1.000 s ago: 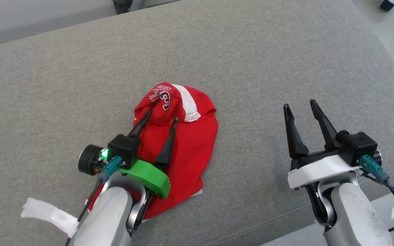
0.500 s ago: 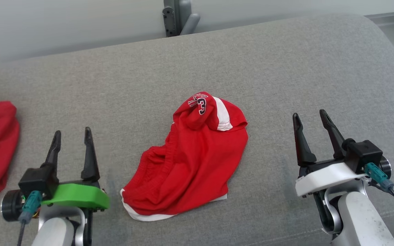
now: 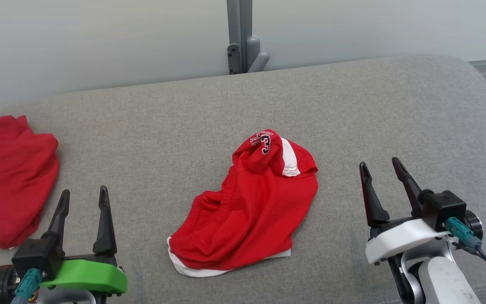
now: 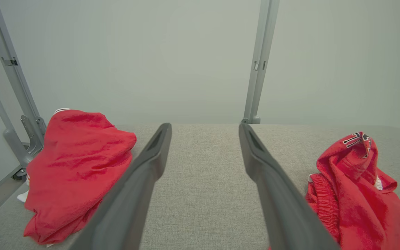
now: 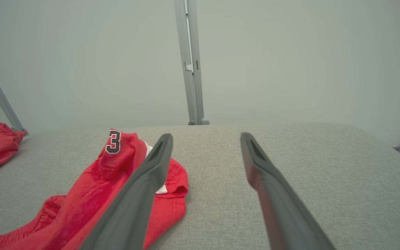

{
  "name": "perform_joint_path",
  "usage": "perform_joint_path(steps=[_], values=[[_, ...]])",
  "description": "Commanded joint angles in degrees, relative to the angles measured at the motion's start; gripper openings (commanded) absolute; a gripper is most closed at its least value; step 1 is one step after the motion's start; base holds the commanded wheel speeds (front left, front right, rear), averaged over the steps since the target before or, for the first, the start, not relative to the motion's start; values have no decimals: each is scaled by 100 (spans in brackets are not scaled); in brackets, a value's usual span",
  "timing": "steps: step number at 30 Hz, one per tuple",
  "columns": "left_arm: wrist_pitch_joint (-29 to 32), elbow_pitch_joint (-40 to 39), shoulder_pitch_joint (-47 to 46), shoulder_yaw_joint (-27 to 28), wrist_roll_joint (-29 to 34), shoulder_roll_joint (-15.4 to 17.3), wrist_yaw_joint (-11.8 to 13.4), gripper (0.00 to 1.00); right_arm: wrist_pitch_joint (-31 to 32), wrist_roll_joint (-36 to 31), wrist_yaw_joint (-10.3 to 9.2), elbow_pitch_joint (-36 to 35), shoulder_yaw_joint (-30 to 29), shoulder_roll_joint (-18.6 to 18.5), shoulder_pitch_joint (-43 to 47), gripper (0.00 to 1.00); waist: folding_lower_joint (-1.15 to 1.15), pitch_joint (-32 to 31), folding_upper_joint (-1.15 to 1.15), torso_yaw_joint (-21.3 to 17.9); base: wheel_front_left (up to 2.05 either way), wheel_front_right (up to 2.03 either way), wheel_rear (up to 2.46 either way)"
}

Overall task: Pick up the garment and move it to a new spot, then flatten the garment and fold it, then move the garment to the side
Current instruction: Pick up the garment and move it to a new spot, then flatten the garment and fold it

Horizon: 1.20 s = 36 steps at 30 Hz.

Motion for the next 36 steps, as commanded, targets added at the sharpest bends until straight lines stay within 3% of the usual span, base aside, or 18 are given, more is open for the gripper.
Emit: perform_joint_path(steps=[1,15,36], values=[[16,-42,114,-14,64,54,20,100,20,-15,-2,-38,-18,-12,102,100,0,-78,0,-29,0,0,0],[223,-303,302,-153,82,103,107,100,182,-27,-2,-289,-148,-11,406,100,0,-167,0,-82,0,0,0],[112,-25,85,-214,-64,121,-17,100,159,4,-2,-258,-102,-11,333,100,0,-94,0,-45,0,0,0]])
